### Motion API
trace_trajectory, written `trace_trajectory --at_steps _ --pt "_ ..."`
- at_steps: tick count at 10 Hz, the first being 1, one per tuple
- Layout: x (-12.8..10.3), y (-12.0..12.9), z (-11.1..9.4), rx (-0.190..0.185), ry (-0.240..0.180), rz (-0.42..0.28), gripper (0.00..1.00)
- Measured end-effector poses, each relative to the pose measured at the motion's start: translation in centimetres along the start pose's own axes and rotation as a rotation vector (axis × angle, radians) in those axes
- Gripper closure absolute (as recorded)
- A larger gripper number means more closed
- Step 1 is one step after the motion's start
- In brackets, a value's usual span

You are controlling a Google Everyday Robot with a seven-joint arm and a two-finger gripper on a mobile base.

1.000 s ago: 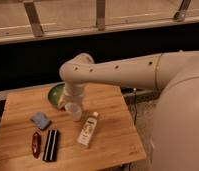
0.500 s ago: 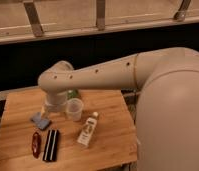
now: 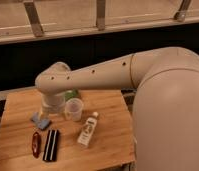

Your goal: Place the eraser on the white sponge

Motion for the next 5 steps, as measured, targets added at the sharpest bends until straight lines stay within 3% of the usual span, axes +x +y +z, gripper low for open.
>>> trace_trajectory --at_steps 2,5 --pt "0.1 0.2 1.7 0.028 0.025 -0.008 0.35" --pt "0.7 1.1 6.1 0.066 0.080 -0.042 0.35"
